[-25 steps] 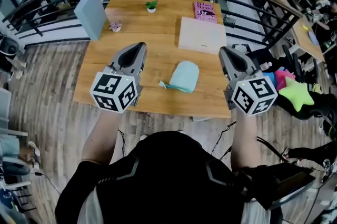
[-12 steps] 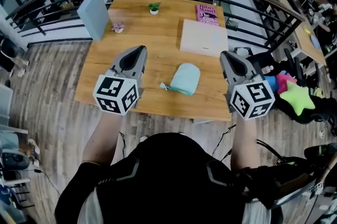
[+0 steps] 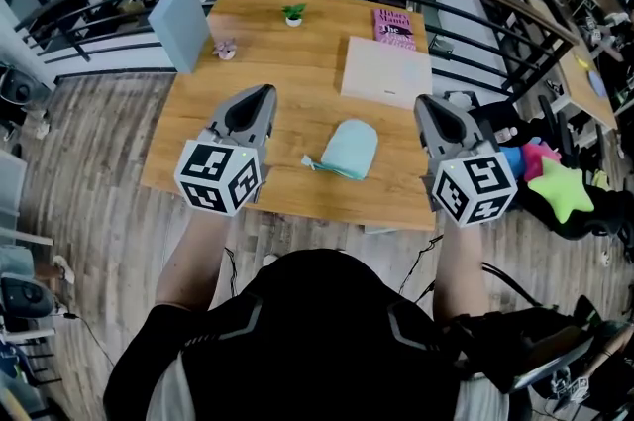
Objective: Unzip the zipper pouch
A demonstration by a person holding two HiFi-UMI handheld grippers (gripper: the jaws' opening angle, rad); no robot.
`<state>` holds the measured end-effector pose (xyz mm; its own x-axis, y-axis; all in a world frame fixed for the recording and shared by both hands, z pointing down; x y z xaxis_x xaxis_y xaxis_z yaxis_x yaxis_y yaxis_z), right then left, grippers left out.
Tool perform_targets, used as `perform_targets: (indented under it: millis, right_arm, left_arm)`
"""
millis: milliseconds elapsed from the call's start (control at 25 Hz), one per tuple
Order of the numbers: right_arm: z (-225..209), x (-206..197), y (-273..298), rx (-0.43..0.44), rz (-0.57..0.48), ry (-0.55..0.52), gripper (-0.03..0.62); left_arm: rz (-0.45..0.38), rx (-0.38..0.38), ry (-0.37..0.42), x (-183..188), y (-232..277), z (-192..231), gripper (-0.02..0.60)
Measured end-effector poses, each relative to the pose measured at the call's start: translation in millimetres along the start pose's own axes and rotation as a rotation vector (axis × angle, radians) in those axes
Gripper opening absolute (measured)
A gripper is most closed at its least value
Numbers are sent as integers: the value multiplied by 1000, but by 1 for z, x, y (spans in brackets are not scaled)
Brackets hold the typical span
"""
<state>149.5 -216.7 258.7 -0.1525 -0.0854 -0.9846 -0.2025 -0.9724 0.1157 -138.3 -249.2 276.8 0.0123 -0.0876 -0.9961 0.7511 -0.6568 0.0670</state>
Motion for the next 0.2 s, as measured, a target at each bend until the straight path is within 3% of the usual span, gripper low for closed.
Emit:
perform_targets:
  millis: [200]
  right_arm:
    - [-5, 1, 1, 3, 1, 4, 8]
  left_arm:
    - [2, 6, -4, 0, 3, -1, 29]
Point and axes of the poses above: the fingertips, and each gripper's own axes: y forward along the fingers, z to its left, x out of its top, the point moved 6 cm from there along -y, backward along the fingers, and after that the axes turned 14 degrees about -x, right-handed, at the moved point
